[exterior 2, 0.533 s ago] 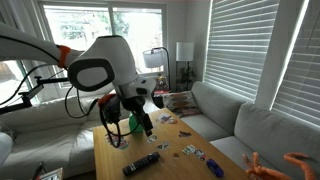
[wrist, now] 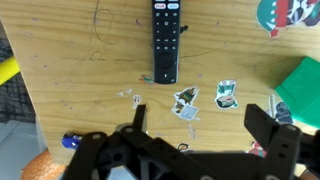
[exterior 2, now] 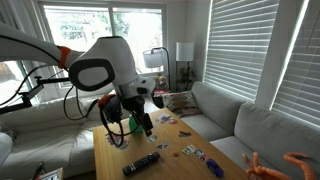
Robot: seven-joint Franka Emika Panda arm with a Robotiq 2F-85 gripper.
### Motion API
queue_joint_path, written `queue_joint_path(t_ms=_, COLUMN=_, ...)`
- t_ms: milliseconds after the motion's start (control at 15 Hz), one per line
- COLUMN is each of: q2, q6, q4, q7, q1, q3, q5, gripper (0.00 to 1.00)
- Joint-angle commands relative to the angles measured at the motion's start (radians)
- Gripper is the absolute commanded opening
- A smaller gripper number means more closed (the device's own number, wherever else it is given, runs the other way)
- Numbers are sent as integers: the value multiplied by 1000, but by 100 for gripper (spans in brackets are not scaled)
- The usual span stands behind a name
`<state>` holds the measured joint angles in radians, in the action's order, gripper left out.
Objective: Press the number four button on the remote
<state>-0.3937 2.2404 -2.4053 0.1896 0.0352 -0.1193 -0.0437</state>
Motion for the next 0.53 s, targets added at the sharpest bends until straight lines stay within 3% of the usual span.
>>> queue_joint_path(t_ms=0, q2=42, q6=-43, q4=7, q7=96, q1=-13, q3=24, q5=-63, gripper=100)
queue_joint_path(t_ms=467, q2=82, q6=-10, q4=-46, q7=351, q1=-45, q3=25, q5=-151, gripper=100)
